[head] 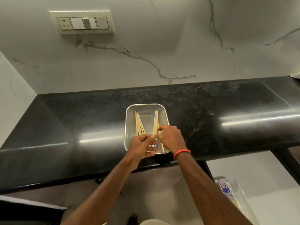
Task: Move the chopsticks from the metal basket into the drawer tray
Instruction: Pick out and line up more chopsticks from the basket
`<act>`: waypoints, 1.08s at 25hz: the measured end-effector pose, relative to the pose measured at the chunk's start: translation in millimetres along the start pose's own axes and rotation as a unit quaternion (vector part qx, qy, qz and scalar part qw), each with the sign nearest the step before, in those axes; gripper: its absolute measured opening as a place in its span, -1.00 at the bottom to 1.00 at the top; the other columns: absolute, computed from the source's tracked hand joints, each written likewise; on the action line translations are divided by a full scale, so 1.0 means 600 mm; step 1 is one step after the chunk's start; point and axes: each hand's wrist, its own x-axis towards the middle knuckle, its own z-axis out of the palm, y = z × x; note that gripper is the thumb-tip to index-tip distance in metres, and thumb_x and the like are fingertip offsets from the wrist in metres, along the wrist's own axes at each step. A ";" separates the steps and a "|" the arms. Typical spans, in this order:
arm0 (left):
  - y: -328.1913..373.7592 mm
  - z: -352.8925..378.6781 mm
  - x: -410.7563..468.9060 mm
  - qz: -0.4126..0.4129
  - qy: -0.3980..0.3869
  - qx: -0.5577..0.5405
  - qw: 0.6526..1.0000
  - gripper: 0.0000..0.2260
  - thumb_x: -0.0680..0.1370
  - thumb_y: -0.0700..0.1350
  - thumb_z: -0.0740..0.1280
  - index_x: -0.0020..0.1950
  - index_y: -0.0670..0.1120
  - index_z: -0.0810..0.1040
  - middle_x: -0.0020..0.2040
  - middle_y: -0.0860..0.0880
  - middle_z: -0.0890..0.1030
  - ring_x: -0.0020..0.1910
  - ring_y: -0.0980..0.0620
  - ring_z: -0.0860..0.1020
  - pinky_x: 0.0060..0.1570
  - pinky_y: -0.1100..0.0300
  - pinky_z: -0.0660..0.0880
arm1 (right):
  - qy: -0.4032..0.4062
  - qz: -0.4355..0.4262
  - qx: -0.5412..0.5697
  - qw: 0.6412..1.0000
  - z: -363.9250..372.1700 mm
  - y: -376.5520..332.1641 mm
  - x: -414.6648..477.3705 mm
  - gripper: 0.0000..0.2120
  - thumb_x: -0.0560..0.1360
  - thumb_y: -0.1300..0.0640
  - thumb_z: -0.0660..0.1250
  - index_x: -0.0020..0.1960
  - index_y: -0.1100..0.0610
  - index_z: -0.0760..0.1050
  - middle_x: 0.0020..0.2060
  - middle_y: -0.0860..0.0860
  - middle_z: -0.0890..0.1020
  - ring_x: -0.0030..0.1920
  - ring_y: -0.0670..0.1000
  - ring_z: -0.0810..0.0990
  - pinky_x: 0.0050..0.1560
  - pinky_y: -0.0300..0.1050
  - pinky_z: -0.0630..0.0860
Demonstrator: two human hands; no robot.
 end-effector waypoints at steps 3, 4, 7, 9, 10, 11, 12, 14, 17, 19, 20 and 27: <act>0.012 -0.038 0.027 0.001 0.007 -0.015 1.000 -0.78 0.62 -0.04 0.36 0.14 -0.15 0.66 0.00 -0.13 0.75 -0.04 -0.11 0.73 -0.11 0.06 0.68 | -0.036 0.016 -0.089 0.995 0.051 -0.010 0.029 -0.84 0.56 0.09 0.34 0.10 0.12 0.58 0.02 0.15 0.68 0.02 0.21 0.65 -0.04 0.04 0.59; 0.015 -0.050 0.036 -0.001 0.007 -0.023 1.000 -0.79 0.61 -0.05 0.37 0.13 -0.15 0.66 0.00 -0.14 0.75 -0.06 -0.12 0.74 -0.11 0.04 0.69 | -0.038 0.016 -0.103 0.994 0.065 -0.009 0.034 -0.86 0.57 0.13 0.31 0.09 0.14 0.56 0.01 0.16 0.67 0.01 0.22 0.65 -0.06 0.03 0.58; 0.020 -0.084 0.059 -0.010 -0.001 -0.042 0.999 -0.80 0.60 -0.06 0.39 0.12 -0.16 0.67 0.00 -0.16 0.75 -0.10 -0.12 0.72 -0.12 0.02 0.70 | -0.029 0.005 -0.103 0.994 0.094 -0.008 0.044 -0.87 0.61 0.19 0.24 0.11 0.17 0.53 -0.02 0.17 0.67 -0.03 0.19 0.65 -0.07 0.02 0.60; 0.020 -0.101 0.074 -0.015 -0.011 -0.042 0.999 -0.80 0.60 -0.06 0.40 0.10 -0.17 0.67 -0.03 -0.14 0.75 -0.12 -0.10 0.71 -0.13 0.02 0.69 | -0.014 0.017 -0.076 0.997 0.097 -0.013 0.047 -0.83 0.59 0.21 0.30 0.18 0.14 0.53 -0.02 0.14 0.68 -0.03 0.15 0.66 -0.01 0.04 0.63; 0.020 -0.108 0.081 -0.016 -0.015 -0.040 0.999 -0.81 0.59 -0.06 0.40 0.10 -0.16 0.68 -0.04 -0.13 0.75 -0.13 -0.10 0.71 -0.12 0.00 0.69 | -0.003 0.033 -0.053 0.998 0.093 -0.016 0.047 -0.78 0.57 0.21 0.35 0.21 0.11 0.54 -0.01 0.12 0.68 -0.01 0.12 0.67 0.02 0.03 0.64; 0.021 -0.114 0.088 -0.016 -0.019 -0.040 0.999 -0.81 0.59 -0.07 0.40 0.09 -0.16 0.68 -0.04 -0.13 0.75 -0.13 -0.10 0.71 -0.11 -0.02 0.68 | 0.010 0.055 -0.020 0.998 0.085 -0.020 0.045 -0.73 0.53 0.21 0.41 0.22 0.08 0.55 -0.01 0.10 0.69 -0.01 0.09 0.68 0.05 0.00 0.64; 0.023 -0.118 0.096 -0.014 -0.023 -0.043 0.999 -0.82 0.59 -0.07 0.41 0.08 -0.16 0.68 -0.04 -0.13 0.75 -0.13 -0.10 0.71 -0.11 -0.03 0.68 | 0.022 0.076 0.021 0.997 0.074 -0.024 0.044 -0.68 0.49 0.21 0.47 0.22 0.06 0.56 -0.04 0.07 0.70 -0.03 0.04 0.68 0.05 -0.04 0.65; 0.026 -0.122 0.108 -0.011 -0.033 -0.046 0.998 -0.82 0.58 -0.09 0.41 0.09 -0.17 0.67 -0.01 -0.17 0.74 -0.12 -0.11 0.71 -0.15 -0.01 0.70 | 0.048 0.099 0.108 0.988 0.050 -0.033 0.037 -0.66 0.43 0.20 0.54 0.17 0.03 0.58 -0.17 -0.01 0.69 -0.17 -0.09 0.67 -0.05 -0.17 0.65; 0.027 -0.115 0.121 -0.010 -0.051 -0.047 0.998 -0.78 0.59 -0.08 0.41 0.14 -0.19 0.64 0.04 -0.20 0.72 -0.07 -0.15 0.71 -0.14 -0.06 0.69 | 0.019 0.095 0.286 0.953 0.022 -0.057 0.013 -0.70 0.39 0.22 0.57 0.05 0.01 0.59 -0.29 -0.01 0.70 -0.30 -0.12 0.69 -0.20 -0.25 0.64; 0.029 -0.108 0.126 -0.010 -0.067 -0.052 0.996 -0.80 0.60 -0.09 0.40 0.11 -0.21 0.64 0.00 -0.19 0.74 -0.09 -0.18 0.73 -0.18 -0.08 0.68 | -0.037 0.084 0.367 0.926 0.022 -0.075 -0.005 -0.73 0.38 0.23 0.58 0.02 0.04 0.61 -0.30 -0.01 0.72 -0.28 -0.10 0.72 -0.23 -0.25 0.63; 0.029 -0.106 0.127 -0.008 -0.067 -0.053 0.996 -0.82 0.61 -0.10 0.39 0.08 -0.22 0.64 -0.04 -0.18 0.75 -0.12 -0.17 0.74 -0.23 -0.05 0.67 | -0.061 0.080 0.376 0.921 0.027 -0.081 -0.013 -0.74 0.38 0.22 0.58 0.02 0.06 0.62 -0.30 -0.03 0.72 -0.26 -0.10 0.73 -0.22 -0.24 0.63; 0.024 -0.129 0.128 -0.027 -0.039 -0.053 0.997 -0.82 0.62 -0.17 0.37 0.11 -0.28 0.59 -0.09 -0.23 0.72 -0.26 -0.17 0.72 -0.30 0.00 0.67 | 0.020 0.083 0.153 0.985 0.041 -0.042 0.030 -0.81 0.49 -0.04 0.47 0.04 0.02 0.64 -0.19 -0.07 0.69 -0.16 -0.10 0.68 -0.10 -0.25 0.64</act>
